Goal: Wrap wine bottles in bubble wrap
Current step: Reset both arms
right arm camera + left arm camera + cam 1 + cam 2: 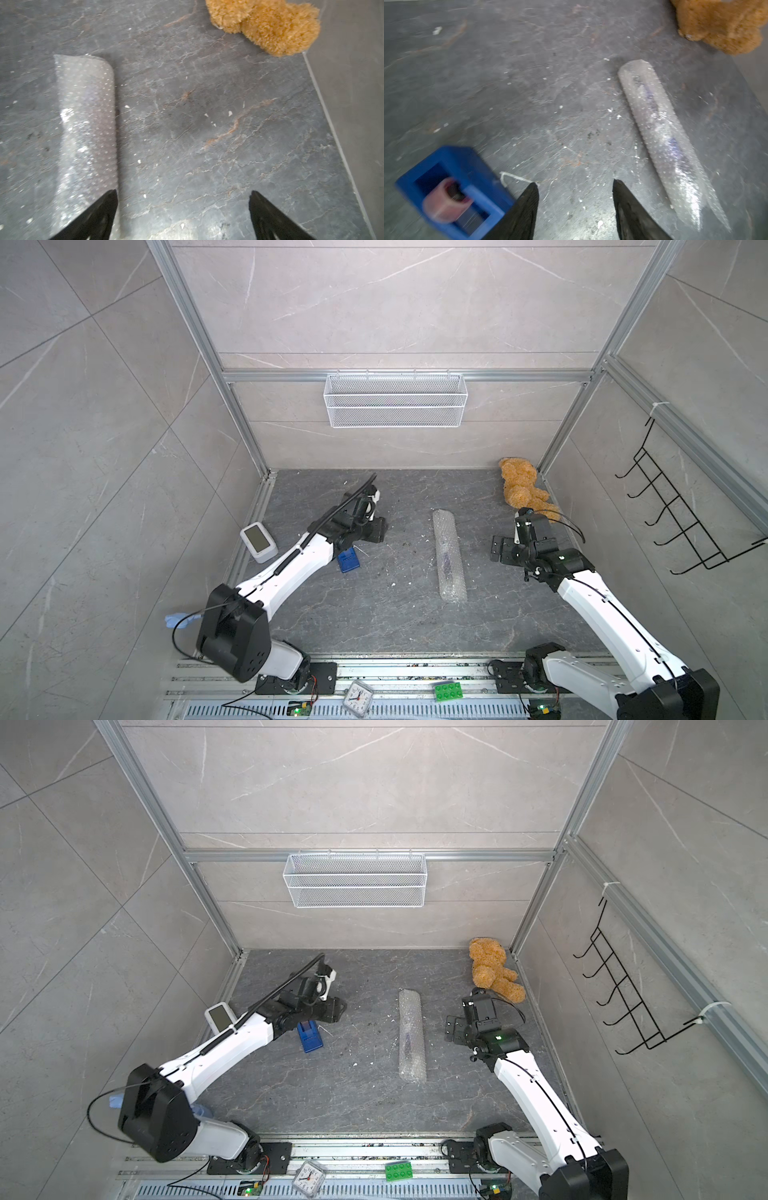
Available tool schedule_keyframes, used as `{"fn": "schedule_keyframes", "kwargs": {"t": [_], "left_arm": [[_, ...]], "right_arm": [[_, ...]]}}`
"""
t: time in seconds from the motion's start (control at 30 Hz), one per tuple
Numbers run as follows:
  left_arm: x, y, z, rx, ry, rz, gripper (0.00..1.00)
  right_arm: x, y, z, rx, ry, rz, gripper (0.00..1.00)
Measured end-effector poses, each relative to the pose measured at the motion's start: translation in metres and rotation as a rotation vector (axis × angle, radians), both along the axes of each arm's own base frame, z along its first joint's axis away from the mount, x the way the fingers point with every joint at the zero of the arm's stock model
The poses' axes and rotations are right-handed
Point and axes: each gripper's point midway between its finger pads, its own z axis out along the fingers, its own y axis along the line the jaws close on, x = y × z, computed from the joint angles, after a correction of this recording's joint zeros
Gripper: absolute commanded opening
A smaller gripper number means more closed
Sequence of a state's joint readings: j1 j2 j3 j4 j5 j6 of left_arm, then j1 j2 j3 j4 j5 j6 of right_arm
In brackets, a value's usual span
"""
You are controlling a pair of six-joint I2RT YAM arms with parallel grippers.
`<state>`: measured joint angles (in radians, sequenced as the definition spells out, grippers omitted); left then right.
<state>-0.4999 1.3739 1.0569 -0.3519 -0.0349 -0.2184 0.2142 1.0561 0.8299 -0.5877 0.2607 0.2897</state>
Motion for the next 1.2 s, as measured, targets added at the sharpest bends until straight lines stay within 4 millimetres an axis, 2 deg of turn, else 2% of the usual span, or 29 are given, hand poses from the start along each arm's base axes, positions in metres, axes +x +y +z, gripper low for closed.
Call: {"fn": "schedule_keyframes", "kwargs": {"t": [0.23,0.3,0.37,0.57,0.63,0.73,0.87,0.97,1.07,1.2], "left_arm": [[-0.022,0.13,-0.022,0.108,-0.039,0.339,0.85],[-0.031,0.158,-0.028,0.136,-0.059,0.423,0.89],[-0.041,0.175,-0.036,0.154,-0.09,0.458,0.91],[-0.055,0.196,-0.076,0.193,-0.137,0.468,0.9],[-0.053,0.201,-0.088,0.19,-0.133,0.481,0.89],[-0.04,0.204,-0.099,0.171,-0.127,0.475,0.89],[-0.019,0.198,-0.107,0.148,-0.159,0.431,0.89],[-0.008,0.194,-0.108,0.139,-0.197,0.411,0.89],[0.001,0.193,-0.103,0.134,-0.255,0.398,0.89],[0.014,0.191,-0.103,0.145,-0.309,0.376,0.88]], "right_arm": [[0.016,-0.027,-0.039,-0.091,-0.103,-0.086,1.0],[0.018,-0.03,-0.05,-0.109,-0.145,-0.087,1.0],[0.019,-0.032,-0.06,-0.127,-0.193,-0.084,1.0],[0.033,-0.033,-0.072,-0.152,-0.314,-0.074,1.0],[0.04,-0.031,-0.07,-0.153,-0.357,-0.06,1.0],[0.048,-0.027,-0.063,-0.148,-0.447,-0.036,1.0],[0.058,-0.025,-0.06,-0.152,-0.532,-0.028,1.0],[0.06,-0.022,-0.071,-0.162,-0.536,-0.007,1.0],[0.063,-0.021,-0.074,-0.168,-0.548,0.001,1.0],[0.073,-0.021,-0.065,-0.166,-0.567,-0.004,1.0]]}}
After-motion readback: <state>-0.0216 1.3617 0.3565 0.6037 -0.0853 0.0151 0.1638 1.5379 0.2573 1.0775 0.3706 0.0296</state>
